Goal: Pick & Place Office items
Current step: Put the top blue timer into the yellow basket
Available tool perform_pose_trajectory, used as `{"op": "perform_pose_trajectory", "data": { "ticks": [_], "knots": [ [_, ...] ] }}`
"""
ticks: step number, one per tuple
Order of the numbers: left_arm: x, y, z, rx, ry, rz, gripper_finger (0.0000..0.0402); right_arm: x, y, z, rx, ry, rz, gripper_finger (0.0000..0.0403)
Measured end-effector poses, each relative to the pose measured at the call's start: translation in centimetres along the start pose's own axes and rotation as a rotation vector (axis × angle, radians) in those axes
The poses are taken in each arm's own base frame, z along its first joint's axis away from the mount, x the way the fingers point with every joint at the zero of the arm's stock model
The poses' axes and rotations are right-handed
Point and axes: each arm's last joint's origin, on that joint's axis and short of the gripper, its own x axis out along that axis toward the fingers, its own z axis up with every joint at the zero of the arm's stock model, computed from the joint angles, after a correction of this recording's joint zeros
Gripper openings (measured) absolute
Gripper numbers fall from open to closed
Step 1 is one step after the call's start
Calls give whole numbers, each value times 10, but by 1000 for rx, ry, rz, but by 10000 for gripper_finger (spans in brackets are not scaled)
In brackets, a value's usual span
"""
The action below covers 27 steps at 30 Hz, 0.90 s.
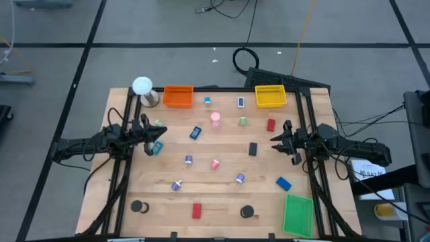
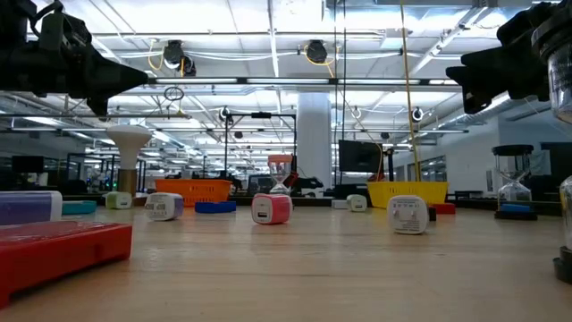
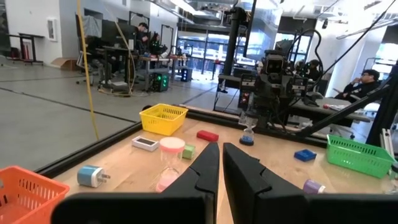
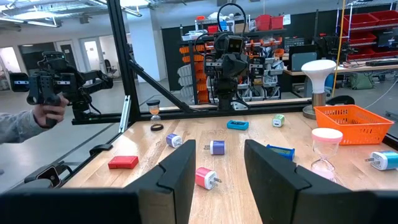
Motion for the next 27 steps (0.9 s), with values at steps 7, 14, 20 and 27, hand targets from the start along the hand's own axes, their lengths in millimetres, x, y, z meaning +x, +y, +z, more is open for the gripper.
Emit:
{"op": "perform_pose_trajectory", "data": {
  "ticks": [7, 14, 20, 27],
  "knots": [
    [0, 0, 2, -76, -22, -8, 19, 0, 0, 0, 0, -1, 0, 130],
    [0, -2, 2, -201, -5, -82, 19, 0, 0, 0, 0, -1, 0, 130],
    [4, -2, -3, -189, 43, -47, 19, 0, 0, 0, 0, -1, 0, 130],
    [16, -1, -11, -174, 120, 28, 19, 0, 0, 0, 0, -1, 0, 130]
  ]
}}
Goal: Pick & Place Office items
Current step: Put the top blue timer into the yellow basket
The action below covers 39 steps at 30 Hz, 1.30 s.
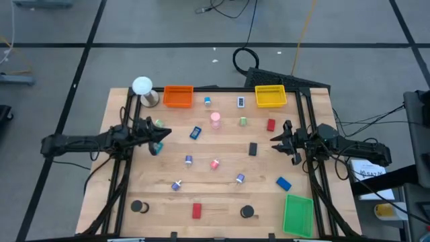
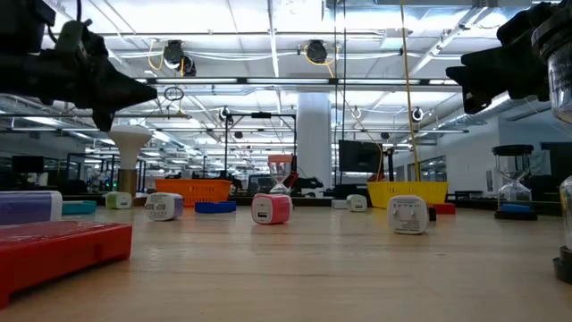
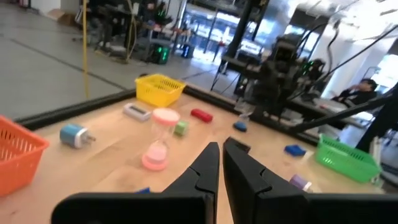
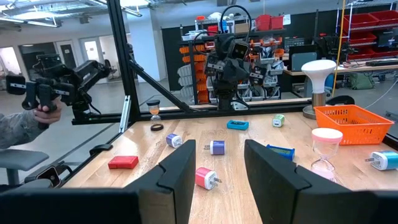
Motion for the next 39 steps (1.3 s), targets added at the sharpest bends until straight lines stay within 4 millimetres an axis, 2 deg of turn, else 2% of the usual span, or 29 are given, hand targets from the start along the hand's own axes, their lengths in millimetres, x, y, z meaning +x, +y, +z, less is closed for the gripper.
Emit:
{"op": "perform_pose_trajectory", "data": {
  "ticks": [7, 11, 16, 22, 26, 34, 39],
  "knots": [
    [13, 4, -9, -31, 102, 161, 19, 0, 0, 0, 0, 0, 0, 130],
    [22, 3, -6, -39, 142, 222, 19, 0, 0, 0, 0, 0, 0, 130],
    [42, -7, 12, -31, 190, 238, 19, 0, 0, 0, 0, 0, 0, 130],
    [74, -23, 44, 3, 349, 282, 19, 0, 0, 0, 0, 0, 0, 130],
    [94, -29, 55, -68, 396, 322, 19, 0, 0, 0, 0, 0, 0, 130],
    [125, -29, 45, -168, 478, 368, 19, 0, 0, 0, 0, 0, 0, 130],
    [133, -41, 26, -1, 574, 270, 21, 0, 0, 0, 0, 1, 0, 130]
  ]
}}
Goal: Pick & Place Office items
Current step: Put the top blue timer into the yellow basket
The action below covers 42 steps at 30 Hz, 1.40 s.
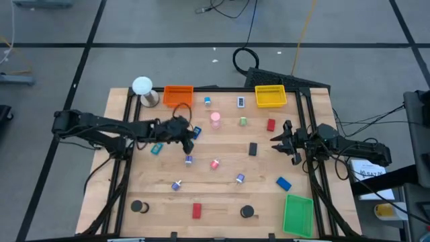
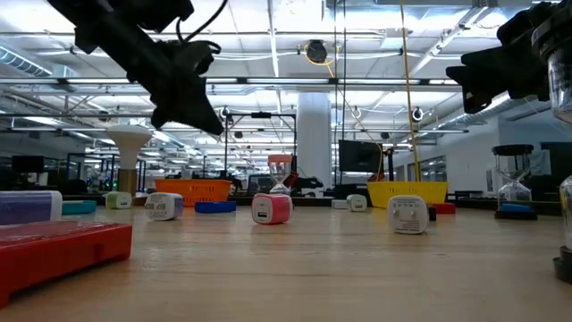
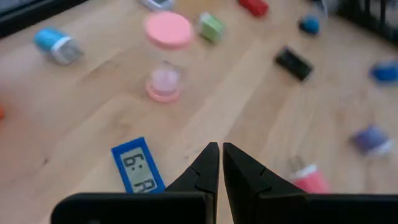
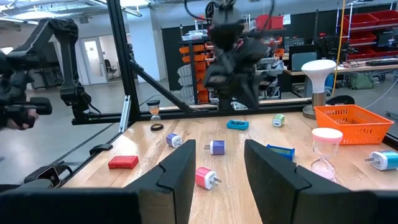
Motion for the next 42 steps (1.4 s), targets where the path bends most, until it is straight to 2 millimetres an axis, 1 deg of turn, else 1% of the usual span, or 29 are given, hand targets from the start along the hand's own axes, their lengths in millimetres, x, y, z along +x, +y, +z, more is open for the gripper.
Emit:
{"op": "perform_pose_trajectory", "data": {
  "ticks": [2, 4, 11, 16, 22, 28, 35, 39, 42],
  "knots": [
    [6, -4, -7, -2, 14, 46, 28, 0, 0, 0, 0, 0, 0, 130],
    [8, -7, -12, -35, 26, 50, 41, 0, 0, 0, 0, 0, 0, 130],
    [5, -21, -19, -69, 48, -12, 112, 0, 0, 0, 0, 0, 0, 130],
    [5, -19, -18, -103, 44, -6, 156, 0, 0, 0, 0, 0, 0, 130],
    [8, -13, -15, -107, 51, -6, 184, 0, 0, 0, 0, 0, 0, 130],
    [10, -4, -10, -41, 51, 5, 185, 0, 0, 0, 0, 0, 0, 130],
    [21, 18, -4, -143, 127, -28, 152, 0, 0, 0, 0, 0, 0, 130],
    [33, 21, 0, -175, 175, 32, 138, 0, 0, 0, 0, 0, 0, 130],
    [43, 24, 4, -169, 226, 111, 146, 0, 0, 0, 0, 0, 0, 130]
  ]
}}
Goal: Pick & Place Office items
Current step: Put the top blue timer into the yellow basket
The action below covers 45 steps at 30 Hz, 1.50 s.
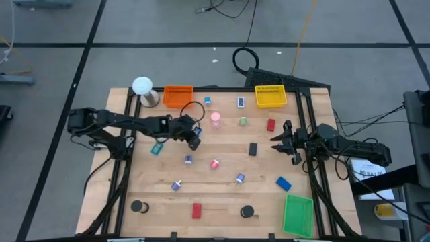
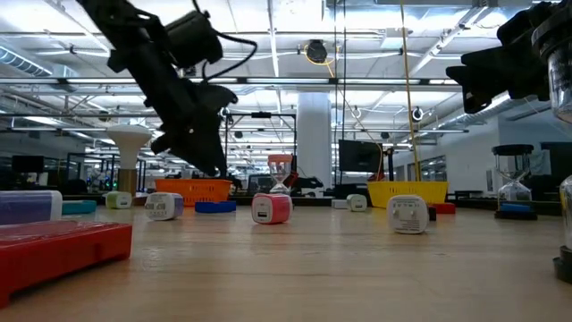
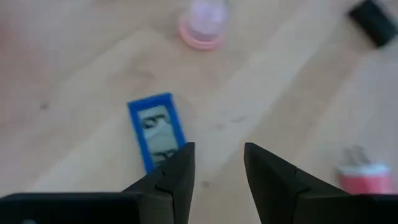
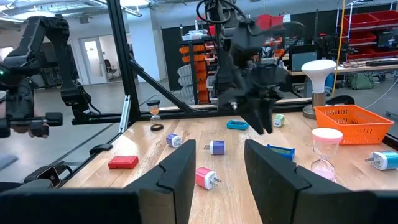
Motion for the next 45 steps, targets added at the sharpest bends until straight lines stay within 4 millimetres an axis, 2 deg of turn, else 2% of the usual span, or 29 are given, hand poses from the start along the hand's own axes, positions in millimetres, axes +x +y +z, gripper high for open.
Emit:
{"op": "perform_pose_trajectory", "data": {
  "ticks": [6, 12, 17, 22, 29, 38, 41, 45],
  "knots": [
    [16, 11, 11, -18, 82, 182, 210, 0, 0, 0, 0, 0, 0, 130],
    [33, 20, 9, -22, 145, 196, 273, 0, 0, 0, 0, 0, 0, 130],
    [40, 20, 9, 2, 141, 186, 293, 0, 0, 0, 0, 0, 0, 130],
    [40, 20, 7, 12, 164, 172, 286, 0, 0, 0, 0, 1, 0, 130],
    [43, 16, 3, 44, 204, 127, 249, 0, 0, 0, 0, 1, 0, 130],
    [51, 11, -5, 109, 223, 139, 253, 0, 0, 0, 0, 3, 0, 130],
    [50, 10, -5, 127, 223, 147, 231, 0, 0, 0, 1, 3, 0, 130],
    [48, 12, -7, 175, 250, 157, 171, 0, 0, 0, 1, 3, 0, 130]
  ]
}}
